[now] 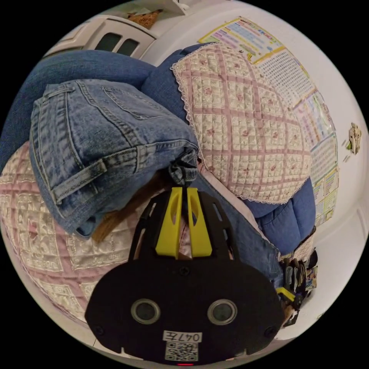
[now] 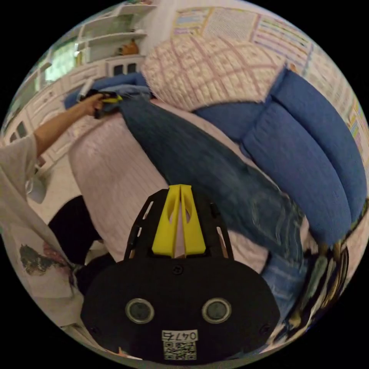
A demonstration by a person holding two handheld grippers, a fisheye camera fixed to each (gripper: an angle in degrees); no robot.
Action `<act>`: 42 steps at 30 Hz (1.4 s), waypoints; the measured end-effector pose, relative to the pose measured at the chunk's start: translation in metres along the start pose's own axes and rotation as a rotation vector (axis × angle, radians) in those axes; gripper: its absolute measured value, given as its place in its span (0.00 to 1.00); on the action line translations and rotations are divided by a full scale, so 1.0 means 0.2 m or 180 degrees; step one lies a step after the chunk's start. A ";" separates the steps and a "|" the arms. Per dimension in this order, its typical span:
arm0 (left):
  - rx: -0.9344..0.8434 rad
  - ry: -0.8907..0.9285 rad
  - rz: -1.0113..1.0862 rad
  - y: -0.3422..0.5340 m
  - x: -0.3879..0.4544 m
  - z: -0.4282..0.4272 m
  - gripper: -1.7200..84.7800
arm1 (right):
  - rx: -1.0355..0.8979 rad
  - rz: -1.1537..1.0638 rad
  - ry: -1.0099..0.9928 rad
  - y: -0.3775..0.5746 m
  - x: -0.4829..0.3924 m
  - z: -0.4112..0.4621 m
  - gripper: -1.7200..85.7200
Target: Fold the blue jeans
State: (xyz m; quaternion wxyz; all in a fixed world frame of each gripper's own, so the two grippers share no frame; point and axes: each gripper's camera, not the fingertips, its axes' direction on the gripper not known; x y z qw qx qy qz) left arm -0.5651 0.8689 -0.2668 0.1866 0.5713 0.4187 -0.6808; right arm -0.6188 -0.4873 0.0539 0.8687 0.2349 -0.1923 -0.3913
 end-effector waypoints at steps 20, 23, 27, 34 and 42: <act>-0.0103 0.1279 0.2003 1.49 1.82 0.52 0.01 | 0.0253 0.1039 -0.0853 -0.26 0.66 0.52 0.01; -0.0627 0.1513 0.2332 1.89 2.13 0.84 0.02 | 0.0718 0.1780 -0.0733 0.13 1.01 0.30 0.01; -0.1577 0.1585 0.2468 2.49 2.27 1.28 0.07 | 0.0958 0.2423 -0.0615 0.62 1.32 0.12 0.01; -0.1076 0.0608 0.2365 3.08 2.00 1.23 0.07 | 0.0877 0.2549 -0.0742 0.95 1.59 0.06 0.05; -0.1044 -0.0102 0.2256 3.36 1.78 1.28 0.06 | 0.0015 0.2456 -0.1305 0.79 1.81 0.43 0.10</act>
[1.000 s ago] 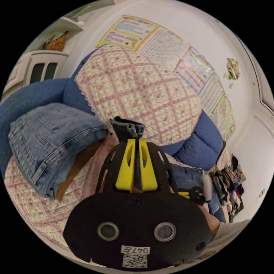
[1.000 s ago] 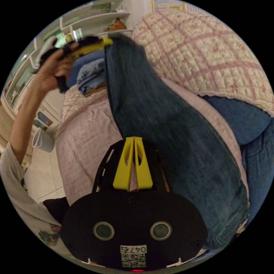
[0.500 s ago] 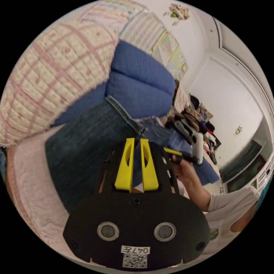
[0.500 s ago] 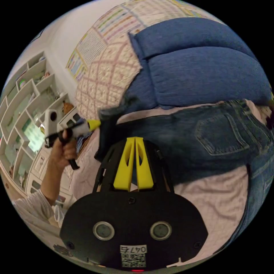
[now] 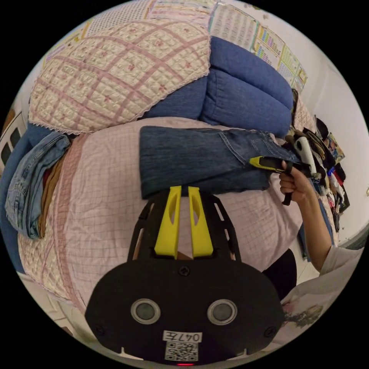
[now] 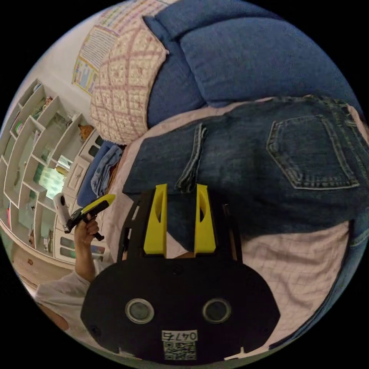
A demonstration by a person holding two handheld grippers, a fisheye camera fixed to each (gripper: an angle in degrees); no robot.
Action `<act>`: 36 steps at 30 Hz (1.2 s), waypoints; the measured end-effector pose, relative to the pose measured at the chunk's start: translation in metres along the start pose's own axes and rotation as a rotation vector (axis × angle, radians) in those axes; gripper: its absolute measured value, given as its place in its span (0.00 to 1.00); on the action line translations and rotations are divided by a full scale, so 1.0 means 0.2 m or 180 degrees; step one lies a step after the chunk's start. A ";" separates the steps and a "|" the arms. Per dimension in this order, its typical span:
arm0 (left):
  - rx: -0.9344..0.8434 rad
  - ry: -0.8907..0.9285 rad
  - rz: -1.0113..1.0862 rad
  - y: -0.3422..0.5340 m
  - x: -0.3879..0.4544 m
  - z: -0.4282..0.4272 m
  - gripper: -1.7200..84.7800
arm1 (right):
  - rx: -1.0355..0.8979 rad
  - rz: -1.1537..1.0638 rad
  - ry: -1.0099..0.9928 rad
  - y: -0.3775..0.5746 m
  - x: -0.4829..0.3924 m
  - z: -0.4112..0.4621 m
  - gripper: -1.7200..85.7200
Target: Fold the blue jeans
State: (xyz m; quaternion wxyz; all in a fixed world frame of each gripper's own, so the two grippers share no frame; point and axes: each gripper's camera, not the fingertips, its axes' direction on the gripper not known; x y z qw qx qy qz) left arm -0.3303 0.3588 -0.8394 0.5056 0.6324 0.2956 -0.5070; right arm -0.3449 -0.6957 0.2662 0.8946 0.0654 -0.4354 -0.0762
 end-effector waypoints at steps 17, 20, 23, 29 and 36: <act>-0.0155 -0.0188 0.0034 0.49 0.11 0.21 0.02 | 0.0036 -0.0128 0.0246 -0.02 0.17 -0.23 0.05; -0.0019 0.0053 -0.0013 0.64 0.13 0.10 0.03 | 0.0779 -0.0023 0.0067 0.13 0.27 -0.56 0.06; 0.0329 0.0718 -0.0344 0.84 0.13 -0.04 0.04 | 0.1736 0.0631 0.0301 0.39 0.51 -0.94 0.08; 0.1042 0.1261 -0.0492 1.23 0.27 -0.07 0.08 | 0.2544 0.1942 0.0545 0.67 1.02 -1.35 0.11; 0.1244 0.1709 -0.0061 1.48 0.20 -0.04 0.03 | 0.2004 0.2031 0.0796 0.32 1.20 -1.39 0.11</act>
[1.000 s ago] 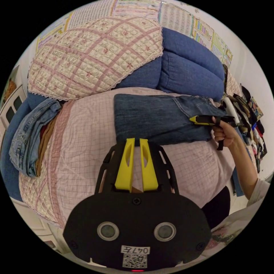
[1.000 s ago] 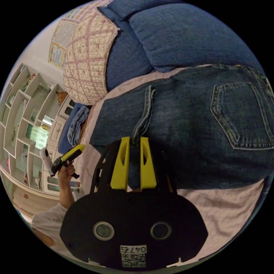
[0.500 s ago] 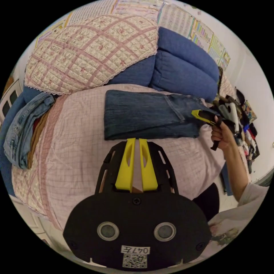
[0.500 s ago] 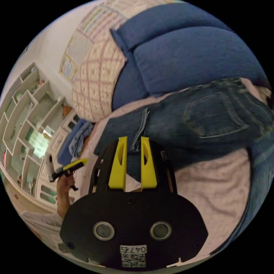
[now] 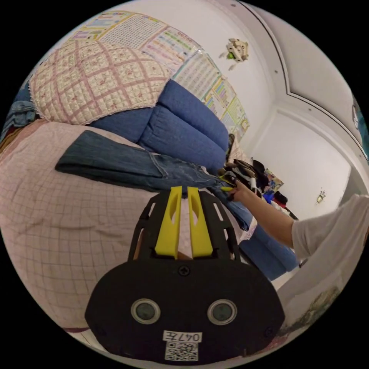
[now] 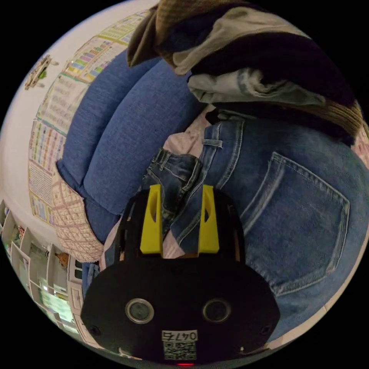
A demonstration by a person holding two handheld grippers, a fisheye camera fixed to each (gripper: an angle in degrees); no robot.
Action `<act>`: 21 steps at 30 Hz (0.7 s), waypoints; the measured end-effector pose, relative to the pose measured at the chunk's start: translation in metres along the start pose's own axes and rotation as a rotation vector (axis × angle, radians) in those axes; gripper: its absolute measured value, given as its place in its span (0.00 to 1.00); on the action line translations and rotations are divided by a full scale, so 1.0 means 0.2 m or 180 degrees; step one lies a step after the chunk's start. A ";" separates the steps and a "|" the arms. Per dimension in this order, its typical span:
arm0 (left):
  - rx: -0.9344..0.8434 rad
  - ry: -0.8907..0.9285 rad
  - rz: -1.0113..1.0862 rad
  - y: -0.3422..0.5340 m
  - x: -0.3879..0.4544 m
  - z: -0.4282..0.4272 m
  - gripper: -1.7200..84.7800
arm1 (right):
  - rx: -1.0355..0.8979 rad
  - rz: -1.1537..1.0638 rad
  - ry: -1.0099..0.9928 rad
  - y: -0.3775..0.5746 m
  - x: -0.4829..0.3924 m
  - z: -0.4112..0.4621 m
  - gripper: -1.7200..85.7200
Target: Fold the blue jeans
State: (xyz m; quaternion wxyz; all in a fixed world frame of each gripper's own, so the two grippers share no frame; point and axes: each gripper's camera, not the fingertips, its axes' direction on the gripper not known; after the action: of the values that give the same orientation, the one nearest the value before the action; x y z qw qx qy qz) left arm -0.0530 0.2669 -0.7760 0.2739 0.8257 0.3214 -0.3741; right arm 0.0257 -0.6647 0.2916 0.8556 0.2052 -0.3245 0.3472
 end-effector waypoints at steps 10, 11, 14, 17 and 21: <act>-0.0289 0.0529 -0.0346 0.10 -0.24 -0.22 0.01 | 0.0256 -0.1525 0.0030 0.22 -1.04 -0.08 0.03; -0.0290 0.0574 -0.0364 0.11 -0.25 -0.24 0.01 | 0.0291 -0.1707 -0.0026 0.27 -1.15 -0.09 0.03; -0.0208 0.0575 -0.0386 0.12 -0.32 -0.33 0.01 | 0.0393 -0.2566 -0.0323 0.60 -1.68 -0.10 0.03; -0.0096 0.0548 -0.0467 0.13 -0.41 -0.44 0.01 | 0.0232 -0.3238 -0.0704 0.98 -2.14 0.00 0.03; 0.0061 0.0561 -0.0585 0.14 -0.54 -0.57 0.01 | -0.0451 -0.3626 -0.1263 1.50 -2.53 0.33 0.03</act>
State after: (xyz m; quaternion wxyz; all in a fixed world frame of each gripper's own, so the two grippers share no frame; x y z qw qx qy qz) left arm -0.0375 0.2924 -0.6194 0.2014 0.8250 0.4149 -0.3266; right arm -0.4976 -0.7336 0.0234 0.8416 0.3499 -0.3393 -0.2326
